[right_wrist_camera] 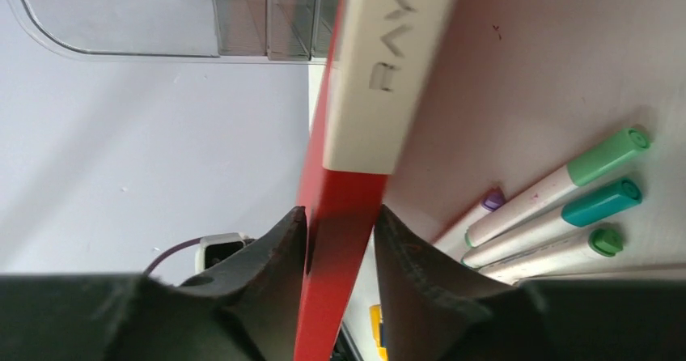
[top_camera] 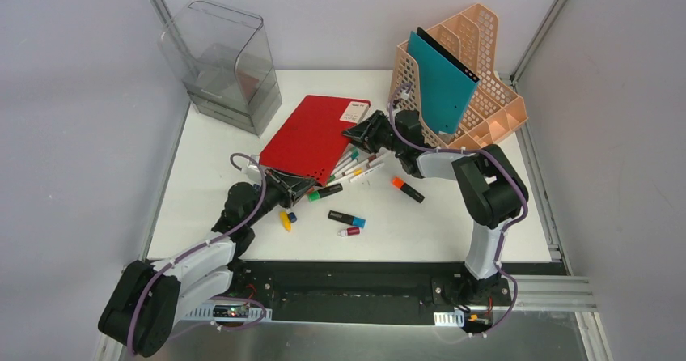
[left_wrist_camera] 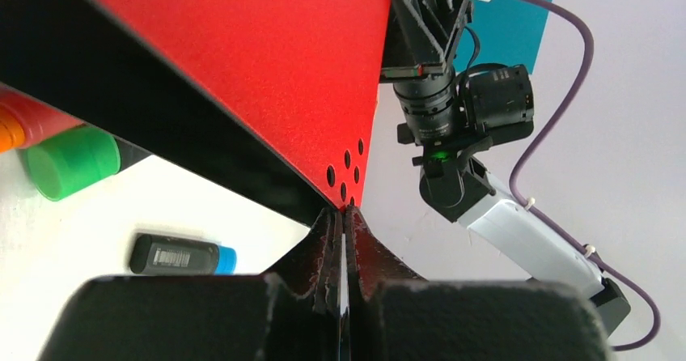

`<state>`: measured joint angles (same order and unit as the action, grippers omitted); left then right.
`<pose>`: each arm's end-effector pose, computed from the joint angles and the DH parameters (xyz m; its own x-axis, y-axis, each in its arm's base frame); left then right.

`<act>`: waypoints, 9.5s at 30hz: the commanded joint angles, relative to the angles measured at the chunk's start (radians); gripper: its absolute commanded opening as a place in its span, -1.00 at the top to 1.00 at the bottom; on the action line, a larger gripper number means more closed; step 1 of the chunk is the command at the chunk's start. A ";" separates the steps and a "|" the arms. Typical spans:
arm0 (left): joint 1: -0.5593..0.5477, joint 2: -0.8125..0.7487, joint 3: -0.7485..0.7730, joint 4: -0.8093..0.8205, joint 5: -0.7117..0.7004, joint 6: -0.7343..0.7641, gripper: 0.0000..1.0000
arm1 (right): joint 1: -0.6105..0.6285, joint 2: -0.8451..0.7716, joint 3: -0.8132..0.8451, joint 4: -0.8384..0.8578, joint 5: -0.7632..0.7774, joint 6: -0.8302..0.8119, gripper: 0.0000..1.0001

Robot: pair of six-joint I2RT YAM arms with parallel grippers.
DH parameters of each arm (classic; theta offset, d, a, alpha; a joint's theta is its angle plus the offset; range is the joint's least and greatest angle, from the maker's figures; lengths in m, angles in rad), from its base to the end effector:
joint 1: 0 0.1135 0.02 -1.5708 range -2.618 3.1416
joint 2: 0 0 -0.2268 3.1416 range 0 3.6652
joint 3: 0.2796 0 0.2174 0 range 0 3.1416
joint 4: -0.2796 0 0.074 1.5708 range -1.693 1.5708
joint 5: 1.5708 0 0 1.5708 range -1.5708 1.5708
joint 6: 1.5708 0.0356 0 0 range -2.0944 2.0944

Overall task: Organize the desk
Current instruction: Place the folder in the storage box.

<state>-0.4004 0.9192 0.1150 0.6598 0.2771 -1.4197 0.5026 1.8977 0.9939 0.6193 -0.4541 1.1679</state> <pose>0.1599 -0.0782 0.1694 -0.6371 -0.7629 -0.1100 -0.0370 0.1729 -0.9842 0.3176 0.1924 0.1715 -0.8341 0.4849 -0.2631 -0.0881 0.3536 0.9312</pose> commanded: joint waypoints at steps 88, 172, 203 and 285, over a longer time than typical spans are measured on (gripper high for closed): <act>-0.023 -0.200 0.075 0.012 0.221 0.502 -0.66 | -1.087 -0.331 0.801 -0.137 -0.378 -0.283 1.00; -0.023 -0.100 0.086 0.080 0.225 0.489 -0.66 | -0.957 -0.160 0.690 -0.882 -0.659 -1.373 -0.19; -0.023 -0.192 0.042 0.035 0.216 0.513 -0.68 | -0.802 -0.010 1.293 -1.544 -0.222 -1.482 1.00; -0.023 -0.195 0.080 -0.015 0.215 0.525 -0.68 | -0.903 0.022 0.278 0.557 -0.569 -0.728 -0.05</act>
<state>-0.4198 0.7387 0.1715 0.6285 0.4992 -0.9237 -0.3878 2.0151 1.2900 1.1320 -1.0252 0.4866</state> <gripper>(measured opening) 0.838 0.459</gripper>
